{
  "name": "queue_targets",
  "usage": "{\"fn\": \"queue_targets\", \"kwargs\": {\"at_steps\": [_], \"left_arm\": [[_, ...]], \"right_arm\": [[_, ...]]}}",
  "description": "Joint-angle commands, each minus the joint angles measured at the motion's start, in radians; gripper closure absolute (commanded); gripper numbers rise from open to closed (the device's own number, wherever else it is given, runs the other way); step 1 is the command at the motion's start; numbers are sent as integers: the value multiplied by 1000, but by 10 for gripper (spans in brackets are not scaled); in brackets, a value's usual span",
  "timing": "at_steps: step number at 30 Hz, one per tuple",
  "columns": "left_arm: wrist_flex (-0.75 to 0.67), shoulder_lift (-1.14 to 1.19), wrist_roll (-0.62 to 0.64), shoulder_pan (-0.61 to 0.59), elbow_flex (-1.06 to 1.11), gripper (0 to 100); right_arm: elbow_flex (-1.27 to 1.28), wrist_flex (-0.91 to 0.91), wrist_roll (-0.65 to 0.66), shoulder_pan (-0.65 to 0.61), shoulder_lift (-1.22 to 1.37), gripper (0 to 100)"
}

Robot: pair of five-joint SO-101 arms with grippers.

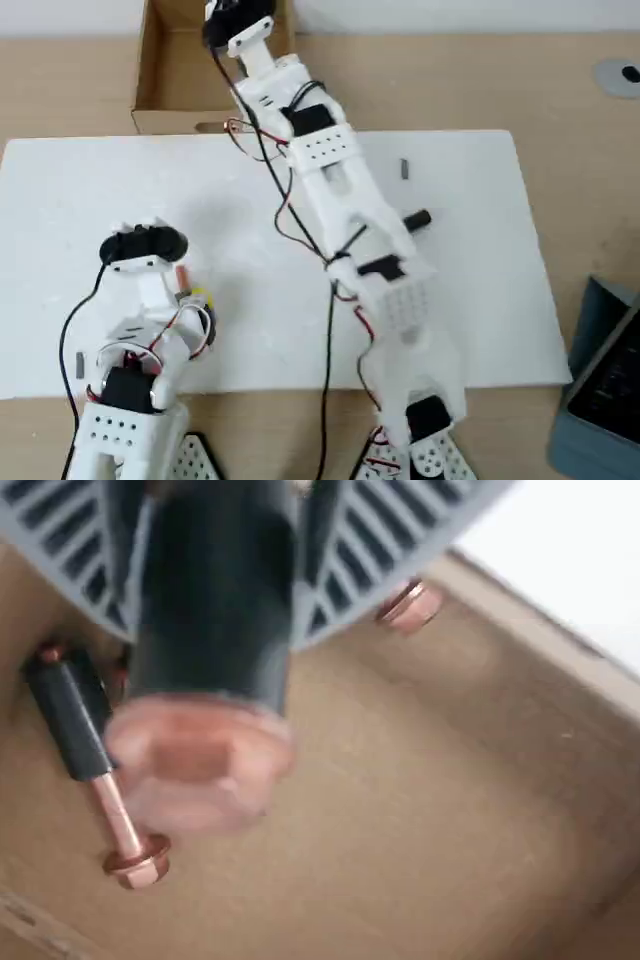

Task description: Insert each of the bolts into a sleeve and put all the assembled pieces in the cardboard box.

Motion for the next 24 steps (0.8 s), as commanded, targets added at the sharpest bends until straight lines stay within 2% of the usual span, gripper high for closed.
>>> {"fn": "queue_targets", "kwargs": {"at_steps": [1, 8, 14, 24], "left_arm": [[-12, -10, 2, -6, -6, 999], [-12, -10, 2, -6, -6, 999], [-12, -10, 2, -6, -8, 999], [-12, -10, 2, -5, -8, 999]], "right_arm": [[-269, -23, 37, 18, 110, 987], [-530, 46, 95, 12, 317, 978], [-642, 109, 95, 16, 401, 838], [-650, 112, 91, 15, 420, 843]]}}
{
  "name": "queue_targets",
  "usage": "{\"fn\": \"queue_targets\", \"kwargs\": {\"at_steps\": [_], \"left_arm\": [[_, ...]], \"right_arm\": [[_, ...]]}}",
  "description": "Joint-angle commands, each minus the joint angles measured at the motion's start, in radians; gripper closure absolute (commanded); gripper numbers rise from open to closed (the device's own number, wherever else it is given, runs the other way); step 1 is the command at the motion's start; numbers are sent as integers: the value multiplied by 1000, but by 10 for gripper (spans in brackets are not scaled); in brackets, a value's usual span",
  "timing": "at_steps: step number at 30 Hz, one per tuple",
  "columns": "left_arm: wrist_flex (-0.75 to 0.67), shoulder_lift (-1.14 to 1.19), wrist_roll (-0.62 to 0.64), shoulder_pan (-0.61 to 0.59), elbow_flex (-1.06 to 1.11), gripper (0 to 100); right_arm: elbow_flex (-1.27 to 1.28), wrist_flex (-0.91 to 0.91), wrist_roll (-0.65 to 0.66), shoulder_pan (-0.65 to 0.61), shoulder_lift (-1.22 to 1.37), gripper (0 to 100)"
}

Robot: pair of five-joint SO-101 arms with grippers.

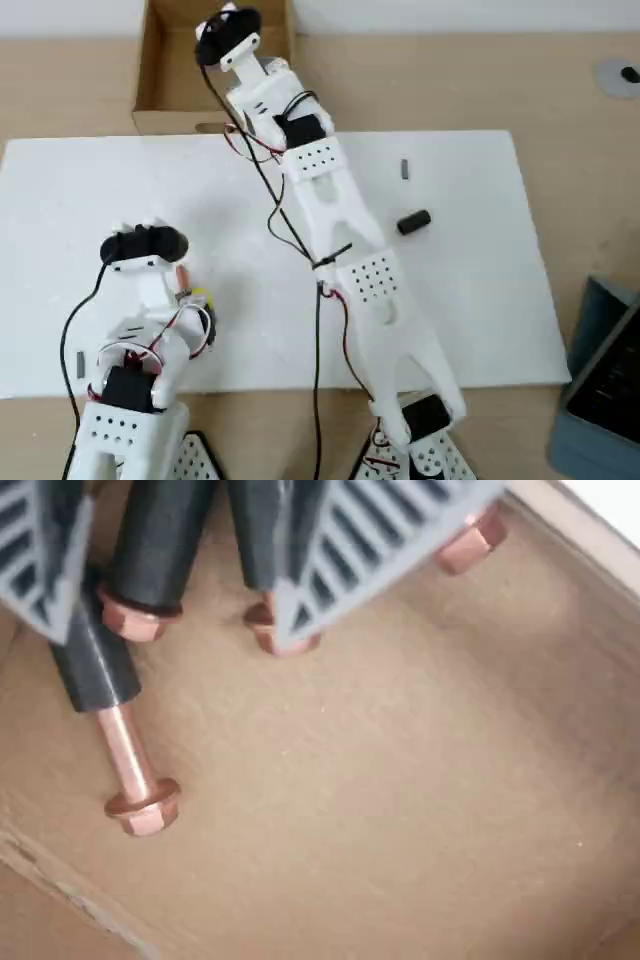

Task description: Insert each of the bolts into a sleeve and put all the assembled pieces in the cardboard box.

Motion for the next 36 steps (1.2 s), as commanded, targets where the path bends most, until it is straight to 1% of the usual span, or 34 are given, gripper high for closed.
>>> {"fn": "queue_targets", "kwargs": {"at_steps": [1, 3, 5, 11, 13, 19, 22, 26, 36], "left_arm": [[-12, -10, 2, -5, -8, 999], [-12, -10, 2, -5, -8, 999], [-12, -10, 2, -5, -8, 999], [-12, -10, 2, -6, -8, 999], [-12, -10, 2, -6, -8, 999], [-12, -10, 2, -2, -8, 999], [-12, -10, 2, -2, -8, 999], [-12, -10, 2, 0, -8, 999], [-12, -10, 2, 2, -8, 999]], "right_arm": [[-56, 2, 3, 15, -10, 843], [-58, 8, 3, 15, -15, 843], [-79, 60, 3, 16, -18, 843], [-271, 315, 3, 18, -33, 843], [-328, 371, 3, 19, -35, 843], [-317, 453, 2, 42, -137, 843], [-317, 509, -46, 51, -196, 843], [-317, 629, -106, 67, -294, 843], [-317, 954, -104, 99, -470, 843]]}}
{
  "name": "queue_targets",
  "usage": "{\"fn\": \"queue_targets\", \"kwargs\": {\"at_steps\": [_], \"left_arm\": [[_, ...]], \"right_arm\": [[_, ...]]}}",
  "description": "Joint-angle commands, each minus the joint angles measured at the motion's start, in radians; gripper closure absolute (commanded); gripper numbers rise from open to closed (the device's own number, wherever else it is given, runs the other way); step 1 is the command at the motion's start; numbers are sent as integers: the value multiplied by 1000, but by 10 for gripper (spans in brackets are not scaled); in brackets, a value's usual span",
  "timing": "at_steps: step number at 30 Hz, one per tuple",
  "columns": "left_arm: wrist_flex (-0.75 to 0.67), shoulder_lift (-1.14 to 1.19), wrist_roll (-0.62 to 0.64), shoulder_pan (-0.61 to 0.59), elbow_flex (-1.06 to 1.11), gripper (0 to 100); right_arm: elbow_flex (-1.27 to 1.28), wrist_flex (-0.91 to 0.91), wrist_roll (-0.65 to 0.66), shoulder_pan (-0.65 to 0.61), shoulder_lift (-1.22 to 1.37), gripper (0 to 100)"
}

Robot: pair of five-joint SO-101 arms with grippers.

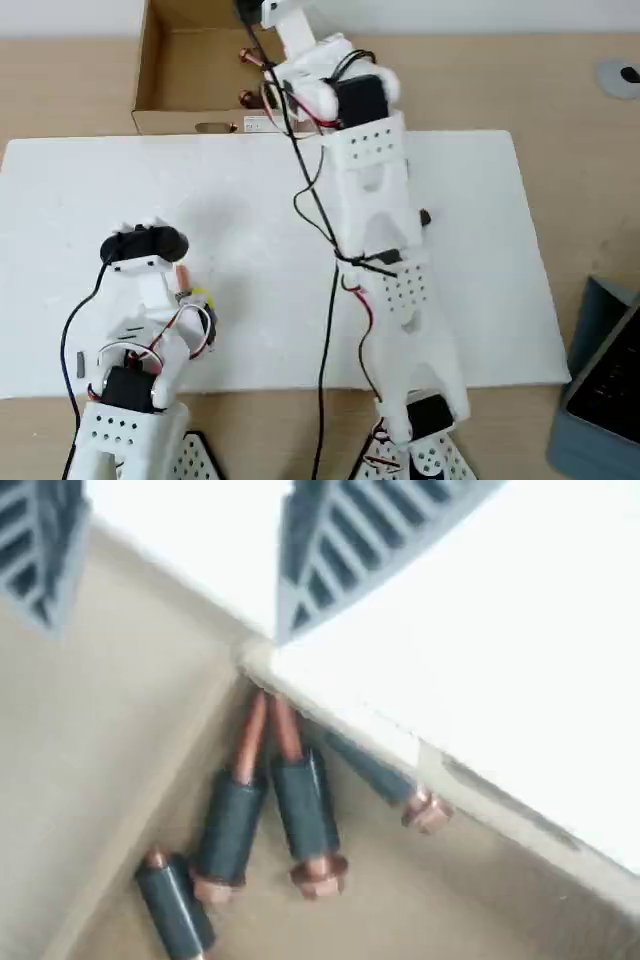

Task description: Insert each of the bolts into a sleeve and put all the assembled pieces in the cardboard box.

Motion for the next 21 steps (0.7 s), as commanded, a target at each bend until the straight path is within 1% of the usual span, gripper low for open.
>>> {"fn": "queue_targets", "kwargs": {"at_steps": [1, 4, 12, 18, 21], "left_arm": [[-12, -10, 2, 0, -8, 999], [-12, -10, 2, 0, -8, 999], [-12, -10, 2, 2, -9, 999], [-12, -10, 2, 2, -9, 999], [-12, -10, 2, 2, -9, 999]], "right_arm": [[-51, 106, -8, 30, -124, 843], [-51, 203, -8, 39, -157, 843], [-2, 209, -9, 68, -265, 843], [263, 209, -12, 105, -470, 843], [461, 207, -69, 131, -582, 843]]}}
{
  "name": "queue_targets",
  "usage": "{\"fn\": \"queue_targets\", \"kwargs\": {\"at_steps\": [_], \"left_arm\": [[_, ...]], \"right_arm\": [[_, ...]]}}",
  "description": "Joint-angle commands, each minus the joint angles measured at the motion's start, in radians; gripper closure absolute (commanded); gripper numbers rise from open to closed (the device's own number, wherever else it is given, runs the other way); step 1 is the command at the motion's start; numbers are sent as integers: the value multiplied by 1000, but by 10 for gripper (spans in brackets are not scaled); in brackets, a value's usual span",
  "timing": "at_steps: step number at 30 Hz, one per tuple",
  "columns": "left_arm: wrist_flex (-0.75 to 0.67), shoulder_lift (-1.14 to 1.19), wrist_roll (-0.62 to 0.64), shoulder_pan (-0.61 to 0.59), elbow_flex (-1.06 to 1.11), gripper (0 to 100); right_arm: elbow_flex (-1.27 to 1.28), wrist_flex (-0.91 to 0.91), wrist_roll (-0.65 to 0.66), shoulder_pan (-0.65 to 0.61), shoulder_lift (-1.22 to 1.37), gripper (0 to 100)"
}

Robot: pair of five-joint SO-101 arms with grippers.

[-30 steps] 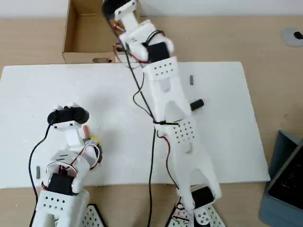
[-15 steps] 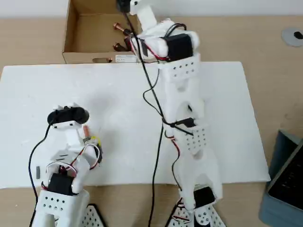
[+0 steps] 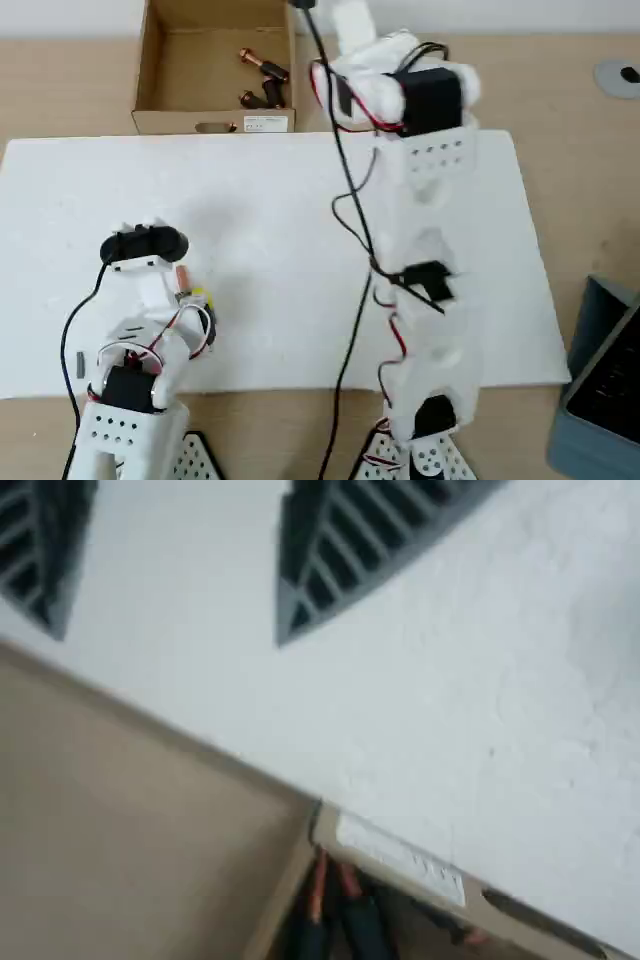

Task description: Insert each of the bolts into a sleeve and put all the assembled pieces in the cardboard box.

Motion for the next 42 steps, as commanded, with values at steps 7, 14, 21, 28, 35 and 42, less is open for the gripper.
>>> {"fn": "queue_targets", "kwargs": {"at_steps": [7, 14, 21, 28, 35, 42], "left_arm": [[-12, -8, 2, -2, -9, 999], [-12, -8, 2, -2, -9, 999], [-12, -8, 2, -5, -9, 999], [-12, -8, 2, -5, -9, 999], [-12, -8, 2, -3, -9, 999], [-12, -8, 2, 0, -9, 999]], "right_arm": [[605, 20, -212, 81, -381, 843], [915, 18, -382, 113, -473, 842], [1130, -20, -578, 111, -441, 839], [1118, -23, -732, 125, -268, 839], [920, -18, -747, 213, -68, 839], [768, -17, -743, 236, 101, 839]]}}
